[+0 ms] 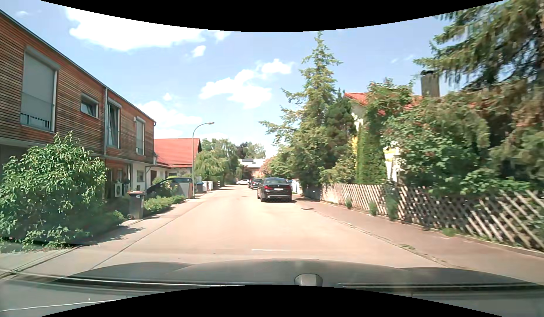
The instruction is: Follow the waypoints while adhering to traffic rules and regulations
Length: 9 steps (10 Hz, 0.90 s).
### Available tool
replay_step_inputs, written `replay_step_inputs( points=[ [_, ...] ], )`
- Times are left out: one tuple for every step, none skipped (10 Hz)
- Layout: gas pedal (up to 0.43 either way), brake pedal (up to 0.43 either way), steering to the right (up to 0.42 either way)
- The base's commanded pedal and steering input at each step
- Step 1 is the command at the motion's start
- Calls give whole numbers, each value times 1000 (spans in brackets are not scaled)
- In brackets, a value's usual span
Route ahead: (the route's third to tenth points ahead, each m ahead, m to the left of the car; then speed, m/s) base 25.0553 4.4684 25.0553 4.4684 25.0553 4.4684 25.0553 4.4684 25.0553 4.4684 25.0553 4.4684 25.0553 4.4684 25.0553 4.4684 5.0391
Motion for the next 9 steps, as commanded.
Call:
replay_step_inputs(
  points=[
    [130, 6, -338],
    [130, 6, -304],
    [138, 6, -254],
    [138, 6, -215],
    [150, 6, -172],
    [150, 6, -140],
    [150, 6, -108],
    [138, 6, -79],
    [138, 6, -57]
  ],
)
